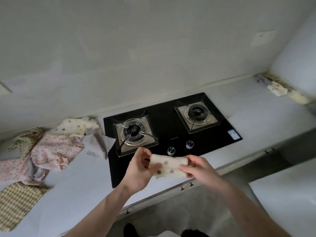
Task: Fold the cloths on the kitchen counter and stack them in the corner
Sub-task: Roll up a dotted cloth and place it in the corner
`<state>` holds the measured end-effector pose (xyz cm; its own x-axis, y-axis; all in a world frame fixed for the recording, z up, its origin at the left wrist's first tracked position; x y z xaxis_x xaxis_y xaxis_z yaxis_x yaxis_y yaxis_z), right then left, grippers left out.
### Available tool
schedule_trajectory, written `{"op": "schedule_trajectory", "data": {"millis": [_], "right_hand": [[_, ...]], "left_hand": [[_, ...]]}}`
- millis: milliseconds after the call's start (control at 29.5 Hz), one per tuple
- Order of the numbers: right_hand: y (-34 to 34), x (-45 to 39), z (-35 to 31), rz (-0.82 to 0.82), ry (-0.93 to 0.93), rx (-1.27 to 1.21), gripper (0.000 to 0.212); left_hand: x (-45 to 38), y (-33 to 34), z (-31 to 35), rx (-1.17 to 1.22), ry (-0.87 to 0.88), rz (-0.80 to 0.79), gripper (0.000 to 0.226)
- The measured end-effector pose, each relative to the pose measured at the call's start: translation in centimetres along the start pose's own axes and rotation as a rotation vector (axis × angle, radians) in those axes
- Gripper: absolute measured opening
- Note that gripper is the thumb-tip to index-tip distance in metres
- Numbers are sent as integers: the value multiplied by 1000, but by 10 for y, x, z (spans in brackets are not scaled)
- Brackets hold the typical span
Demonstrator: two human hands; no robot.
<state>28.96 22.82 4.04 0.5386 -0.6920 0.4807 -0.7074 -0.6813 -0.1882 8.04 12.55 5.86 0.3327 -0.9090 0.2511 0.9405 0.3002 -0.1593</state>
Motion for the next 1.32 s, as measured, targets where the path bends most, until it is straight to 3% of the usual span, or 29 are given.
{"op": "schedule_trajectory", "data": {"millis": [238, 509, 780, 984, 1188, 1323], "right_hand": [[-128, 15, 35, 85, -28, 56, 15], [-254, 28, 52, 263, -25, 75, 15], [-352, 15, 68, 468, 22, -44, 7], [-428, 6, 64, 529, 49, -54, 10], [-504, -15, 73, 657, 67, -261, 11], [-556, -41, 89, 775, 108, -405, 15]], "left_hand": [[-34, 118, 43, -68, 21, -11, 45], [-83, 236, 94, -145, 19, -247, 18], [-179, 333, 128, -288, 67, -388, 30], [-255, 406, 151, -417, 107, -448, 38], [-317, 460, 185, -402, 153, -430, 14], [-356, 486, 197, -461, 114, -450, 11]]}}
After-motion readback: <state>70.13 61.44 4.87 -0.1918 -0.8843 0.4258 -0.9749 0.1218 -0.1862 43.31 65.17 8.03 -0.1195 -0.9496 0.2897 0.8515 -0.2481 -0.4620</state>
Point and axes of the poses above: each hand's wrist, its own x-axis away from the middle knuckle, its own y-axis out of the palm, z = x × y, the point moved 5 cm from there along -x, towards the middle knuckle, and after that the axes turned 1 degree about -x, right-handed, at the moved point
